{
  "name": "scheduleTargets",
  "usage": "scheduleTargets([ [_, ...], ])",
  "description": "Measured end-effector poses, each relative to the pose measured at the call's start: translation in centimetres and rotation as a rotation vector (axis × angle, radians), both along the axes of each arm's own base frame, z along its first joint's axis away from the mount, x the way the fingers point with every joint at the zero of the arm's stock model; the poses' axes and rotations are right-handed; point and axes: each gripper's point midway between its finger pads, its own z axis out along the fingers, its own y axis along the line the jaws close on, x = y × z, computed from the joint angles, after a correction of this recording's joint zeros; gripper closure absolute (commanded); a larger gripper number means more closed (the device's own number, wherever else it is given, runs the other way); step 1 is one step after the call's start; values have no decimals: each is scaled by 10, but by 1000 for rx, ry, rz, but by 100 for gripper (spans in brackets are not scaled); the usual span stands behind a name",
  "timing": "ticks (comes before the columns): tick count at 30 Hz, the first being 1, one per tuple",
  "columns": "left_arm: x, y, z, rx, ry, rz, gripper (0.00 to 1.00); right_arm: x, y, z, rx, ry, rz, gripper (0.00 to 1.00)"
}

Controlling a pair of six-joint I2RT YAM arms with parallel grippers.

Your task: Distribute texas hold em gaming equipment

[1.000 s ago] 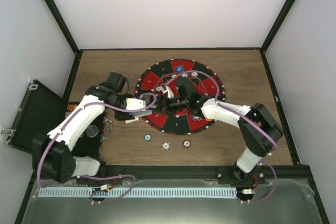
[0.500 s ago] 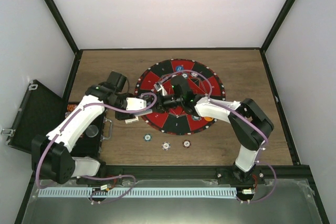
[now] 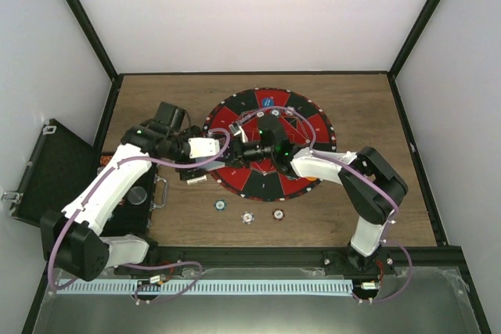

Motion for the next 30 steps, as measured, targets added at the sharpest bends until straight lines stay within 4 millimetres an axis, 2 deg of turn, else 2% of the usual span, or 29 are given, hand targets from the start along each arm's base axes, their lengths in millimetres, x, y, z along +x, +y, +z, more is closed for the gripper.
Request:
scheduleTargets([
  [4,-2,-8,10,-58,15,3,2,-2,0,3,25,5,3,99],
  [13,-16,-17,12,-118,83,-24,19,-10,-4,6,59,24,19,99],
  [20,-20,-20,13,-137,105,-27,21,-12,-5,13,86,25,22,99],
  [26,-21,-20,15,-146,104,-28,33,-12,-5,19,110,24,27,99],
  [30,-21,-20,16,-149,101,-27,47,-13,-5,19,113,27,29,99],
])
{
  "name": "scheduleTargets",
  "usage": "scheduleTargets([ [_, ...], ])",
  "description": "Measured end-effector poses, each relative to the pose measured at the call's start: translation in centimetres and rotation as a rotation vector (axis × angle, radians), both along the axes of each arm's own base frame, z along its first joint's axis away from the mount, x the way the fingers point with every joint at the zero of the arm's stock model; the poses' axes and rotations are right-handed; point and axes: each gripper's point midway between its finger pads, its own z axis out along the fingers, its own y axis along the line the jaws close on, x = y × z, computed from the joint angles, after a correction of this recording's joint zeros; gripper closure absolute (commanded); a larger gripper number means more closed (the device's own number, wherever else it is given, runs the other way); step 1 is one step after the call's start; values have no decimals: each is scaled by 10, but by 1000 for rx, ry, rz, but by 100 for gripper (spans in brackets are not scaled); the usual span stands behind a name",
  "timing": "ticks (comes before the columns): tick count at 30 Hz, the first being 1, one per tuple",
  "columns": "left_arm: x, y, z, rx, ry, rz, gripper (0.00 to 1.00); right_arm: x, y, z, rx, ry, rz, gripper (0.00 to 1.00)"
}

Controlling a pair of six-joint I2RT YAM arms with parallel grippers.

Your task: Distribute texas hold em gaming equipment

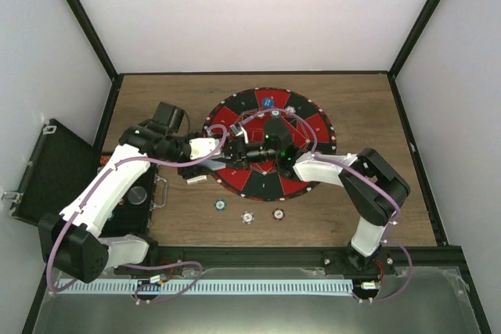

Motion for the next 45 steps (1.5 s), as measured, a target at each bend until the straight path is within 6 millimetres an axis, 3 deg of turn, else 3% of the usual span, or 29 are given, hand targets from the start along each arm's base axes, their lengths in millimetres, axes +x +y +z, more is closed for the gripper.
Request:
scheduleTargets([
  [4,0,0,1,-1,-4,0,58,0,0,1,2,-2,1,99],
  [12,0,0,2,-5,-3,2,86,-1,0,1,5,-1,3,80],
  [17,-1,0,3,-7,-6,4,95,-2,0,2,9,5,10,68],
  [31,1,2,4,-2,-12,19,96,-13,6,3,19,3,56,64],
  [40,5,6,3,24,-33,36,96,-10,16,2,-49,-51,76,58],
  [45,5,7,2,31,-38,40,96,-7,15,-11,-116,-78,72,59],
])
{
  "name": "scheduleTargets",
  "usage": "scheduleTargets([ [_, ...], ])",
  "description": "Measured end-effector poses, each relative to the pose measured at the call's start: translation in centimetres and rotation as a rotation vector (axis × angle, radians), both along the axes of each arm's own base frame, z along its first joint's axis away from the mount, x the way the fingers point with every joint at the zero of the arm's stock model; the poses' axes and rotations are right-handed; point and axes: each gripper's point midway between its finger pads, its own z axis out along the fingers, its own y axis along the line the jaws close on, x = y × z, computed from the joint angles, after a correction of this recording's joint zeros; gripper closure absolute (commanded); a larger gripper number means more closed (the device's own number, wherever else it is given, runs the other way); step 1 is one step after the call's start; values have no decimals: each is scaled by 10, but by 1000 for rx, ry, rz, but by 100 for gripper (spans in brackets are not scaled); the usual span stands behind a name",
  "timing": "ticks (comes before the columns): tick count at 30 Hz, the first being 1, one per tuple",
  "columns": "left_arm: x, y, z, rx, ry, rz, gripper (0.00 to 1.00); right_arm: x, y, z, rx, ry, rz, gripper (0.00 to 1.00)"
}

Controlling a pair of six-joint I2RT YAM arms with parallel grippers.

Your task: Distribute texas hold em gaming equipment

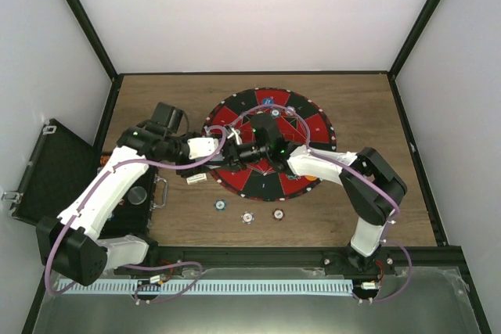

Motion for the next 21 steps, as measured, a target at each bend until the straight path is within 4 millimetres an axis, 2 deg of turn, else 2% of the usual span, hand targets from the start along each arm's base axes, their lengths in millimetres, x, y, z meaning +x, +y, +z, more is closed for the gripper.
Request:
scheduleTargets([
  [6,-1,2,-4,15,7,6,96,6,-7,-9,-29,-23,-5,59],
  [21,2,2,-4,15,-9,7,96,18,-31,-3,-65,-62,-45,62],
])
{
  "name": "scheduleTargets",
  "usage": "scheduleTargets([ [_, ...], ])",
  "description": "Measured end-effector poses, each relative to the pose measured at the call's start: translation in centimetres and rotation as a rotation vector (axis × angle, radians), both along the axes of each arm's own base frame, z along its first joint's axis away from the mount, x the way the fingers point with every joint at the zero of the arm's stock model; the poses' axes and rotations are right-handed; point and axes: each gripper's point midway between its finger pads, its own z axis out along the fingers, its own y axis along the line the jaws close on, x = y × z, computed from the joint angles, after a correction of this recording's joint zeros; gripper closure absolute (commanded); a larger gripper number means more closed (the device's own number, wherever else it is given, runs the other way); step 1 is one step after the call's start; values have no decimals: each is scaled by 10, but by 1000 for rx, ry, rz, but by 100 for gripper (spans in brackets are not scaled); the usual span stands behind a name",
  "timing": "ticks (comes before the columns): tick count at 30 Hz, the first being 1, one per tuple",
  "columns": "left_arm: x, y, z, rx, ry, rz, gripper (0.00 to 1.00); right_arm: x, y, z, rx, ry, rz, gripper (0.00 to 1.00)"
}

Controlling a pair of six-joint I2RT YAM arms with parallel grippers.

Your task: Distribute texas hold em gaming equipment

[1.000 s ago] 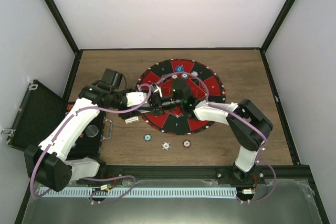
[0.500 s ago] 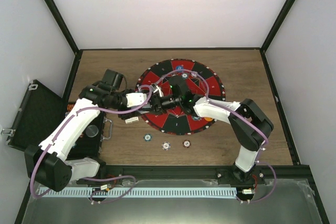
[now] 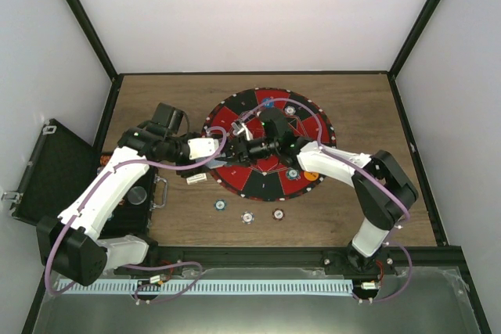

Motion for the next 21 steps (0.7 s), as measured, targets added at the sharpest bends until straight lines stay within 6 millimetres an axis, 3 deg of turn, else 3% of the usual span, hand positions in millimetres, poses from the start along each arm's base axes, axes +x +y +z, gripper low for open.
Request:
scheduleTargets([
  [6,-1,2,-2,10,4,5,96,1,-4,-2,-23,-10,-14,58],
  [10,-1,3,-3,13,5,7,96,1,-4,-3,-35,-10,-16,49],
  [16,0,3,-3,13,4,10,96,-1,14,5,-36,-31,7,46],
  [21,-1,4,-4,18,9,14,96,-5,27,-12,-67,-12,22,48],
])
